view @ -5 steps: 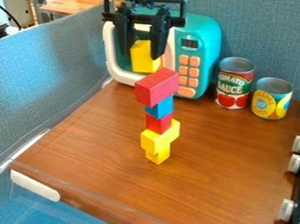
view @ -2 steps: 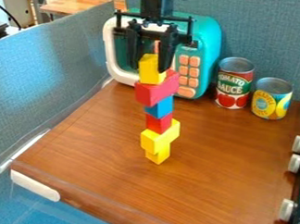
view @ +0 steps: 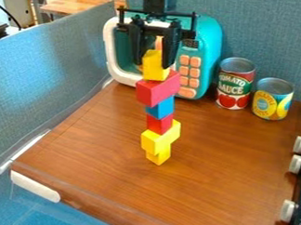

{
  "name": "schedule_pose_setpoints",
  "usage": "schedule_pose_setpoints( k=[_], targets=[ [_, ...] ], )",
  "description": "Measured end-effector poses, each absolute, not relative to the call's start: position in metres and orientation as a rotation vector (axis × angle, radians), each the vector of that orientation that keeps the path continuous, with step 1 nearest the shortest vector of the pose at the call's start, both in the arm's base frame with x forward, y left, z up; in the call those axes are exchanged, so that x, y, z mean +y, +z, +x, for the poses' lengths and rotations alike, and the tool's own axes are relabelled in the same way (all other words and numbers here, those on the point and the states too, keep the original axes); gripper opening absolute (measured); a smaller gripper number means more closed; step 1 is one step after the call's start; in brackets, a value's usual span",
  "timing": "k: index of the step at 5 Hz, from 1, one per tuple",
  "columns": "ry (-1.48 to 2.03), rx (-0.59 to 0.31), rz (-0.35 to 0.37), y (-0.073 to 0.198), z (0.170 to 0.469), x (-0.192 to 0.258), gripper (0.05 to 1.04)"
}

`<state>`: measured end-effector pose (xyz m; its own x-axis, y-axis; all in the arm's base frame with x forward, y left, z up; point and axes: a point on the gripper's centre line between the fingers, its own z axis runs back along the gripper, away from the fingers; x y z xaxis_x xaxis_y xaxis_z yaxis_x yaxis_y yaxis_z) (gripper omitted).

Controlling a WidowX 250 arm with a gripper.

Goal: Put the yellow block on top of the red rectangular block

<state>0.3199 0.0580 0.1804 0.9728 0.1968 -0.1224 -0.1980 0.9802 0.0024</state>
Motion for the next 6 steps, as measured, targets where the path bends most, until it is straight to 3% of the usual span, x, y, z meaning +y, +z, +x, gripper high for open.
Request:
schedule_pose_setpoints(
  k=[1, 2, 3, 4, 6],
  targets=[
    [0.205, 0.118, -0.011, 0.1814, 0.3206, 0.0579, 0.558],
    [0.204, 0.116, -0.012, 0.1814, 0.3209, 0.0577, 0.625],
    [0.205, 0.121, -0.014, 0.1815, 0.3203, 0.0574, 0.897],
    [0.210, 0.128, -0.014, 0.1812, 0.3191, 0.0571, 1.012],
    [0.215, 0.126, -0.028, 0.1858, 0.3197, 0.0556, 1.001]
  ],
)
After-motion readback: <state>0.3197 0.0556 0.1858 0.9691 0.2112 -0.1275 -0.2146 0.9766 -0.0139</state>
